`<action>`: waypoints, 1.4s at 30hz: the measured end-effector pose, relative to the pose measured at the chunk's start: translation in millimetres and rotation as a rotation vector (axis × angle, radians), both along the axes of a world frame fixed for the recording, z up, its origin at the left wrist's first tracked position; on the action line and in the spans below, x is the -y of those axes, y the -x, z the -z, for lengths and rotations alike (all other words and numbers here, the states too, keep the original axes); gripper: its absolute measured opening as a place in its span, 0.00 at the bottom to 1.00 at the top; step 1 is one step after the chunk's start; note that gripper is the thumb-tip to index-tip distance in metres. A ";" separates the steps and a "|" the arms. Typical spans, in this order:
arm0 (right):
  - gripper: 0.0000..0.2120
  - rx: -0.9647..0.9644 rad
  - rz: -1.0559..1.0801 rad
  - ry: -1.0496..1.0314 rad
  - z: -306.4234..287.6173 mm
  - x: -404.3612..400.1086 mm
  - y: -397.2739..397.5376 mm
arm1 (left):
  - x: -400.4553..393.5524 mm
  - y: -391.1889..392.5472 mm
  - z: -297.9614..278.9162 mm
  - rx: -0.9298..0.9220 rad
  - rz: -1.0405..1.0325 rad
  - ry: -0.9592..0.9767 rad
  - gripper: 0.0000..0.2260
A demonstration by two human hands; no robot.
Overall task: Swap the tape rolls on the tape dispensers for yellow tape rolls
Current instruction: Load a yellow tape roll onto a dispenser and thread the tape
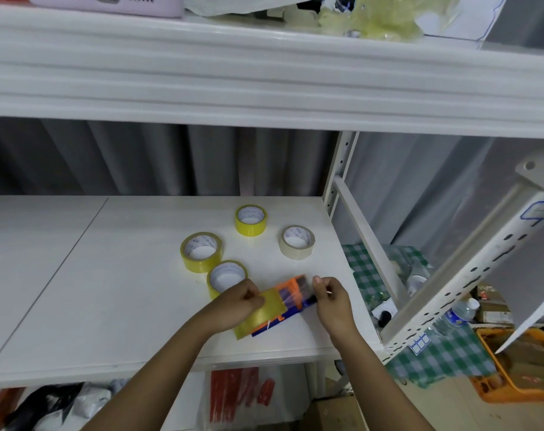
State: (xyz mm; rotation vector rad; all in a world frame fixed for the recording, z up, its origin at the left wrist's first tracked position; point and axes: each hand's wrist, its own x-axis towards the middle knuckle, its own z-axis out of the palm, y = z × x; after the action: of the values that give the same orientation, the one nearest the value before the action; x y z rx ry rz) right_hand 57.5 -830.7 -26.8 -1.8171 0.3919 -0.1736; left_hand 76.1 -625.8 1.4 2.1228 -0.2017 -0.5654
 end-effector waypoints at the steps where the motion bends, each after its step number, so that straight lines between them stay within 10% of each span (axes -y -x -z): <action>1: 0.12 0.022 -0.010 0.007 -3.6 -3.4 1.0 | 1.5 0.1 0.7 -0.013 -0.042 0.003 0.06; 7: 0.11 0.089 -0.034 0.104 -11.2 -16.4 5.9 | 17.6 -2.7 3.6 0.125 -0.187 -0.193 0.23; 26: 0.06 0.233 0.070 0.147 -4.6 -23.8 19.2 | 29.8 3.8 22.5 0.402 -0.400 -0.138 0.09; 42: 0.06 0.273 0.135 0.116 -7.7 -17.6 23.7 | 36.5 8.4 23.9 0.490 -0.535 -0.110 0.19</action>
State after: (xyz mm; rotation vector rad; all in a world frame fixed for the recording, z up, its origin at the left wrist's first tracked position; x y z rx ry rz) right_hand 33.7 -813.0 -19.1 -1.8499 0.3162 -0.5415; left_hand 67.7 -662.2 -22.5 2.2660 0.1327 0.2657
